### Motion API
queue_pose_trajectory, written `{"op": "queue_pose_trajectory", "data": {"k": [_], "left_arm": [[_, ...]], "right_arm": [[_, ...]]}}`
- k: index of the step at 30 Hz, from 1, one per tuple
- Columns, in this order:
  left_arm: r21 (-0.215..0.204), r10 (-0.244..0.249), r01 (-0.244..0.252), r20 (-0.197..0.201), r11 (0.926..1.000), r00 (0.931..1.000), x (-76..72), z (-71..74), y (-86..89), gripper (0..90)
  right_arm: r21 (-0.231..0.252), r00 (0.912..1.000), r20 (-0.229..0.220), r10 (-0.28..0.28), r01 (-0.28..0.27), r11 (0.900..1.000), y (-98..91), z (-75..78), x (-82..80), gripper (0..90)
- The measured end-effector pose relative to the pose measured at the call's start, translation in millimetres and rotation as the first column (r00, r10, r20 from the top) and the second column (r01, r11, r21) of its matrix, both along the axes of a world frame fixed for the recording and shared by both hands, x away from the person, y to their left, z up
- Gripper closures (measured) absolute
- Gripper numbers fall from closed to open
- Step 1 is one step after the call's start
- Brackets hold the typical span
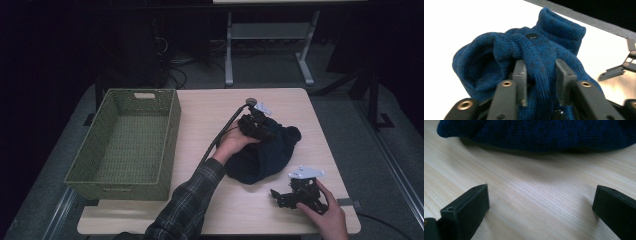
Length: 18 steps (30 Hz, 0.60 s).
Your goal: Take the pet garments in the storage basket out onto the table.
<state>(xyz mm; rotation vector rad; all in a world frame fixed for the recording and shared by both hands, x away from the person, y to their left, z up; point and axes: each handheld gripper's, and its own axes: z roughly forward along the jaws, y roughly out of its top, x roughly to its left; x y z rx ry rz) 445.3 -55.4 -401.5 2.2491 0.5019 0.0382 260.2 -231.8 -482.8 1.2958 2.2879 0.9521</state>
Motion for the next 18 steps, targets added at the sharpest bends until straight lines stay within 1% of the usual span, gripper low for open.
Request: {"op": "queue_pose_trajectory", "data": {"k": [1,3,4,5,9,13,16,18], "left_arm": [[0.002,0.004,-0.004,-0.001,1.0,1.0,0.4,0.4,0.8,59.8],[-0.009,0.009,-0.009,-0.003,0.9999,1.0,0.7,2.4,3.0,54.1],[-0.015,0.021,-0.021,0.001,0.9997,0.9998,0.2,3.5,4.0,50.9],[-0.01,0.023,-0.023,0.012,0.9997,0.9997,0.2,4.6,5.5,48.1],[-0.024,0.046,-0.045,0.027,0.9987,0.9986,-2.2,8.4,12.1,34.9],[-0.053,0.057,-0.056,0.018,0.997,0.9982,-4.8,14.3,22.8,23.0],[-0.072,0.071,-0.069,0.018,0.995,0.9973,-7.2,18.7,32.6,18.5],[-0.069,0.077,-0.075,0.027,0.9948,0.9966,-9.3,20.9,38.8,18.1]], "right_arm": [[0.0,1.0,0.0,0.0,0.0,1.0,0.0,0.0,0.0,0.5],[0.0,1.0,0.0,0.0,0.0,1.0,0.0,0.0,0.0,0.5],[0.0,1.0,0.0,0.0,0.0,1.0,0.0,0.0,0.0,0.5],[0.0,1.0,0.0,0.0,0.0,1.0,0.0,0.0,0.0,0.5],[0.0,1.0,0.0,0.0,0.0,1.0,0.0,0.0,0.0,0.5],[0.001,1.0,0.001,0.0,0.0,1.0,0.1,-0.1,0.0,0.5],[0.003,1.0,-0.001,-0.001,0.001,1.0,0.2,0.0,-0.1,0.5],[0.002,1.0,-0.001,-0.001,0.001,1.0,0.1,0.0,0.0,0.5]]}}
